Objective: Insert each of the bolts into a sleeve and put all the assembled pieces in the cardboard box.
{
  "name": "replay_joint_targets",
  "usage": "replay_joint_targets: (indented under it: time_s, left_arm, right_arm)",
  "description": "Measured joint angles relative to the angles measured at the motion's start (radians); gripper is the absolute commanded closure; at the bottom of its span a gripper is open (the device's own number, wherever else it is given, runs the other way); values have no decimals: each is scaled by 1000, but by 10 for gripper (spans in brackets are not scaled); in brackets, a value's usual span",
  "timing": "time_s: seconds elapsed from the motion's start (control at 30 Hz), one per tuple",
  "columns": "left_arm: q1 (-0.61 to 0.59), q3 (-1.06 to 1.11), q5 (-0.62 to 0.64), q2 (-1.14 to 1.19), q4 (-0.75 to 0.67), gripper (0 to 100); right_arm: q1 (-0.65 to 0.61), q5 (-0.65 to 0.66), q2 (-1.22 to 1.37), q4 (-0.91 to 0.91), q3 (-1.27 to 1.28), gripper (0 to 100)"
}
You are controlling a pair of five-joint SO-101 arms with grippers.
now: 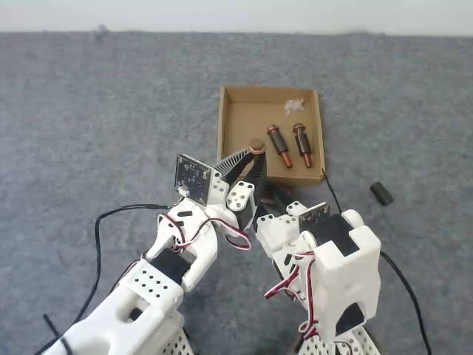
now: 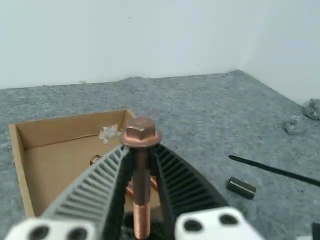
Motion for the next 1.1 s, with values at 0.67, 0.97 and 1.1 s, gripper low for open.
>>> replay_joint_targets:
  time_s: [0.67,0.97,1.1]
  left_arm:
    - [-14,-218,0,262,-9,987]
    - [-14,-141,0,244,-106,987]
    - [-14,-129,0,244,-115,987]
  right_arm:
    - [0,0,0,0,0,992]
    - [0,0,0,0,0,992]
    - [0,0,0,0,0,992]
